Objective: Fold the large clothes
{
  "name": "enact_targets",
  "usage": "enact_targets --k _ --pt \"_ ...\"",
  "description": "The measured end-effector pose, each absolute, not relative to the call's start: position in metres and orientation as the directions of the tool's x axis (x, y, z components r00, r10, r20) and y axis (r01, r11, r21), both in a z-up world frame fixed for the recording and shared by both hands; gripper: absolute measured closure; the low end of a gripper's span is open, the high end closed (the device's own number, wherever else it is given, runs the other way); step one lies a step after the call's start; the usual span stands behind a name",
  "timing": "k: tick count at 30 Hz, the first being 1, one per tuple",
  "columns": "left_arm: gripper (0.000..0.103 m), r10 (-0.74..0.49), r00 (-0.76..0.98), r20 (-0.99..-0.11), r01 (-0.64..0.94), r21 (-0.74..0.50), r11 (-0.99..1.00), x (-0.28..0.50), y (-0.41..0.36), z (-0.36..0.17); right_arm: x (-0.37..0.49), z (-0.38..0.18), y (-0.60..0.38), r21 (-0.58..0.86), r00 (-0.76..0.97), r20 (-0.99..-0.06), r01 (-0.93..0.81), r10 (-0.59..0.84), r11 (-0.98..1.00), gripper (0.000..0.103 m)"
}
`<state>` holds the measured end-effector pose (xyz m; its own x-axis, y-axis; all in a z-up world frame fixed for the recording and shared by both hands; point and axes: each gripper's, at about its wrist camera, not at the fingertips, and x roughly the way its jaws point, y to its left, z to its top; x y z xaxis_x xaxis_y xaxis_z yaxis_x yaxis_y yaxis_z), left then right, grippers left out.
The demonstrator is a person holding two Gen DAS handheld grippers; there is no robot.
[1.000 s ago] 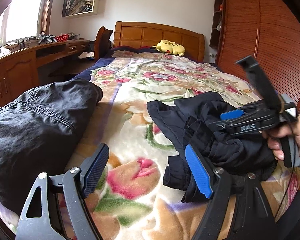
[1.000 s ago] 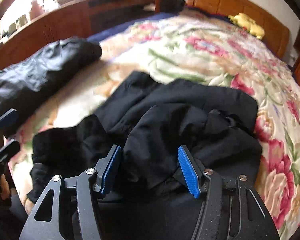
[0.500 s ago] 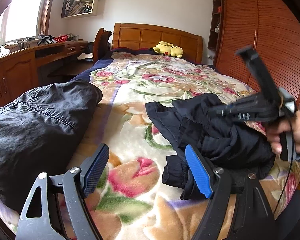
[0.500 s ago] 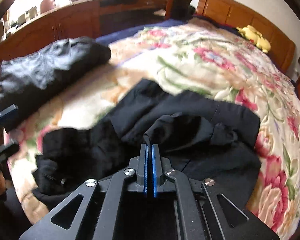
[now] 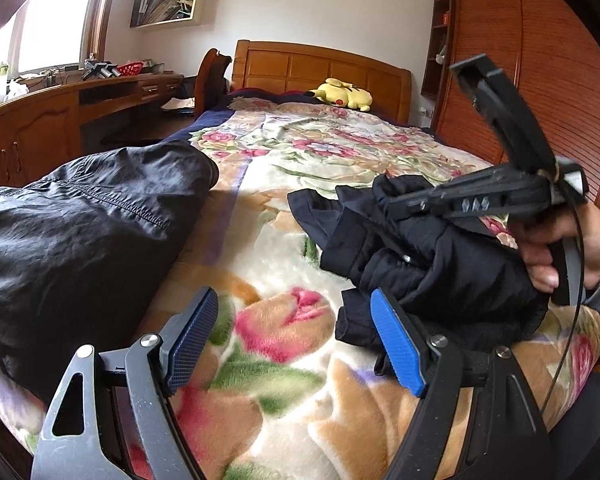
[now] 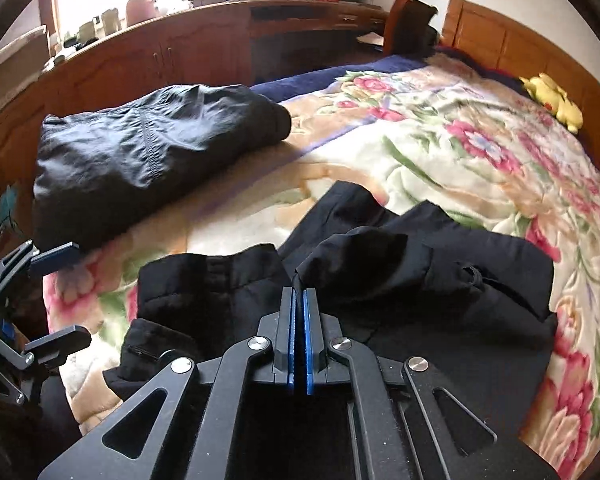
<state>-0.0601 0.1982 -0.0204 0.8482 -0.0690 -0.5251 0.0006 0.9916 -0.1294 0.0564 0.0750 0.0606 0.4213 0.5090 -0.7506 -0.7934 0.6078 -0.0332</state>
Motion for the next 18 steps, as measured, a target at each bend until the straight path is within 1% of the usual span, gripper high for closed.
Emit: enact_targets --k 2,3,4,5,6,7,10,12,15,17,18 --pt "0.024 -0.079 0.846 -0.527 0.012 -0.129 0.992 -0.060 0.197 -0.021 0.062 0.072 0.063 -0.022 0.437 -0.727 -0.785 0.530 0.619 0.095" --pt "0.023 -0.088 0.846 -0.527 0.022 -0.130 0.991 -0.059 0.195 -0.021 0.064 0.079 0.058 -0.031 0.456 -0.712 -0.780 0.533 0.625 0.089" --pt "0.023 -0.098 0.845 -0.526 0.034 -0.130 0.991 -0.059 0.193 -0.021 0.065 0.086 0.050 -0.045 0.478 -0.698 -0.773 0.534 0.633 0.078" --pt "0.024 -0.109 0.844 -0.525 0.047 -0.130 0.990 -0.059 0.191 -0.020 0.066 0.093 0.042 -0.067 0.502 -0.684 -0.766 0.530 0.639 0.071" --pt "0.024 -0.117 0.844 -0.523 0.058 -0.128 0.990 -0.059 0.188 -0.020 0.067 0.098 0.034 -0.094 0.532 -0.668 -0.754 0.521 0.650 0.057" --pt "0.024 -0.128 0.844 -0.521 0.074 -0.123 0.990 -0.059 0.184 -0.019 0.069 0.101 0.026 -0.113 0.557 -0.656 -0.740 0.510 0.663 0.047" --pt "0.023 -0.161 0.838 -0.522 0.116 -0.118 0.986 -0.059 0.175 -0.020 0.081 0.101 -0.001 -0.165 0.623 -0.638 -0.685 0.453 0.710 0.041" --pt "0.023 -0.176 0.828 -0.533 0.130 -0.122 0.984 -0.057 0.171 -0.022 0.099 0.093 -0.022 -0.177 0.656 -0.637 -0.635 0.403 0.752 0.041" --pt "0.024 -0.192 0.813 -0.549 0.151 -0.121 0.981 -0.054 0.164 -0.026 0.129 0.072 -0.050 -0.154 0.676 -0.647 -0.568 0.352 0.808 0.041" --pt "0.032 -0.203 0.804 -0.558 0.164 -0.121 0.979 -0.051 0.158 -0.028 0.150 0.054 -0.060 -0.123 0.668 -0.665 -0.538 0.333 0.834 0.041" --pt "0.034 -0.206 0.802 -0.561 0.167 -0.121 0.979 -0.050 0.155 -0.028 0.159 0.044 -0.066 -0.097 0.655 -0.678 -0.529 0.333 0.843 0.041"
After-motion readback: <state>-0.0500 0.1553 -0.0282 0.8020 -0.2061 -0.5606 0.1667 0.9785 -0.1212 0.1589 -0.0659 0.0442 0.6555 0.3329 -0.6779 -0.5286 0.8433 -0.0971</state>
